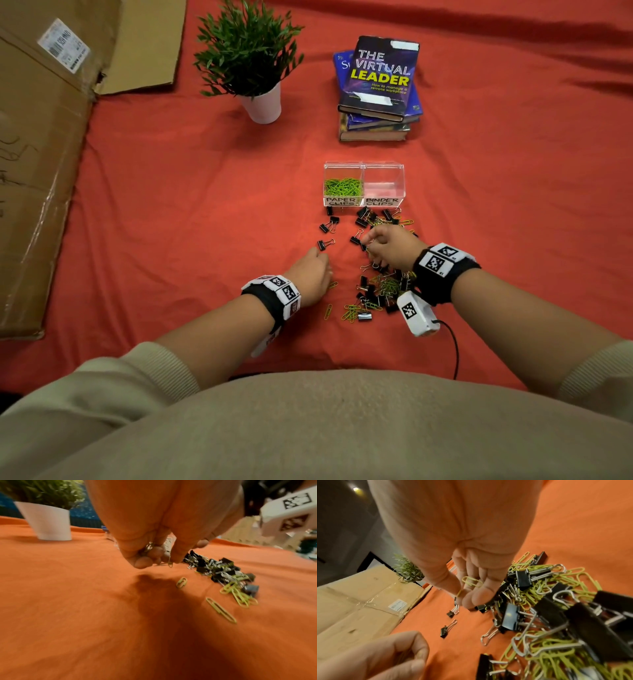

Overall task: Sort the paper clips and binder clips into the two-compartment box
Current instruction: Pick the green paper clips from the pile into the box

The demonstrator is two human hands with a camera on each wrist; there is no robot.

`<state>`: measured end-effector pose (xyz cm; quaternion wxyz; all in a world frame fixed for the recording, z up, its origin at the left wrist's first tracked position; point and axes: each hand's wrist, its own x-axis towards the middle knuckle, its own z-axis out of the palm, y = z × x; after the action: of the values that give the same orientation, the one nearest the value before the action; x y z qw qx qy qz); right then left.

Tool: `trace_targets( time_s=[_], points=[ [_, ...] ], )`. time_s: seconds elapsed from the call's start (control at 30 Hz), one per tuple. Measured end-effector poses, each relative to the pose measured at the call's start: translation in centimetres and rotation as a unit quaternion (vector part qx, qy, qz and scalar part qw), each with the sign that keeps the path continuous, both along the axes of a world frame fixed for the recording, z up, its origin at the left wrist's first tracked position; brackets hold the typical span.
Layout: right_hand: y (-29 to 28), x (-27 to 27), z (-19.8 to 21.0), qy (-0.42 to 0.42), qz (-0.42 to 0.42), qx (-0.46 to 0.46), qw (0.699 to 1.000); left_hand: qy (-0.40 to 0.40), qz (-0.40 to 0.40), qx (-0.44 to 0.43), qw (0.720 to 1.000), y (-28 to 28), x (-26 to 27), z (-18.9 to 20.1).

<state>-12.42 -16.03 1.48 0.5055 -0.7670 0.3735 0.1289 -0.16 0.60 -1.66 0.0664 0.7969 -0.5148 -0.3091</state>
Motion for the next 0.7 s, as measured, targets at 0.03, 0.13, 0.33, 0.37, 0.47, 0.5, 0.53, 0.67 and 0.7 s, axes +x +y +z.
trace_targets(
  time_s=[0.03,0.13,0.33,0.37,0.47,0.5,0.53,0.67,0.7],
  points=[
    [0.1,0.1,0.0,0.007,-0.007,0.028,1.0,0.019,0.02,-0.008,1.0,-0.2,0.3,0.1],
    [1.0,0.2,-0.1,0.026,0.001,0.104,0.994,0.062,0.084,-0.019,0.994,-0.7,1.0,0.7],
    [5.2,-0.7,0.0,0.077,0.295,-0.065,0.95,0.119,0.154,-0.022,0.981,-1.0,1.3,1.1],
    [5.7,-1.0,-0.3,0.086,0.337,-0.097,0.932,0.123,0.16,-0.021,0.979,-1.0,1.3,1.1],
    [6.0,-1.7,-1.5,0.095,0.395,-0.168,0.898,0.132,0.164,-0.005,0.978,-0.9,1.1,0.9],
    [5.6,-1.8,-1.6,0.091,0.392,-0.178,0.898,0.134,0.163,0.002,0.978,-0.8,1.0,0.9],
    [5.1,-1.8,-1.7,0.084,0.379,-0.184,0.903,0.134,0.161,0.009,0.978,-0.8,1.0,0.9],
    [3.1,-1.5,-1.0,0.06,0.315,-0.199,0.926,0.1,0.109,0.054,0.988,-0.5,0.9,1.0],
    [3.0,-1.5,-0.9,0.055,0.318,-0.204,0.924,0.082,0.082,0.068,0.991,-0.4,0.8,1.0]
  ],
)
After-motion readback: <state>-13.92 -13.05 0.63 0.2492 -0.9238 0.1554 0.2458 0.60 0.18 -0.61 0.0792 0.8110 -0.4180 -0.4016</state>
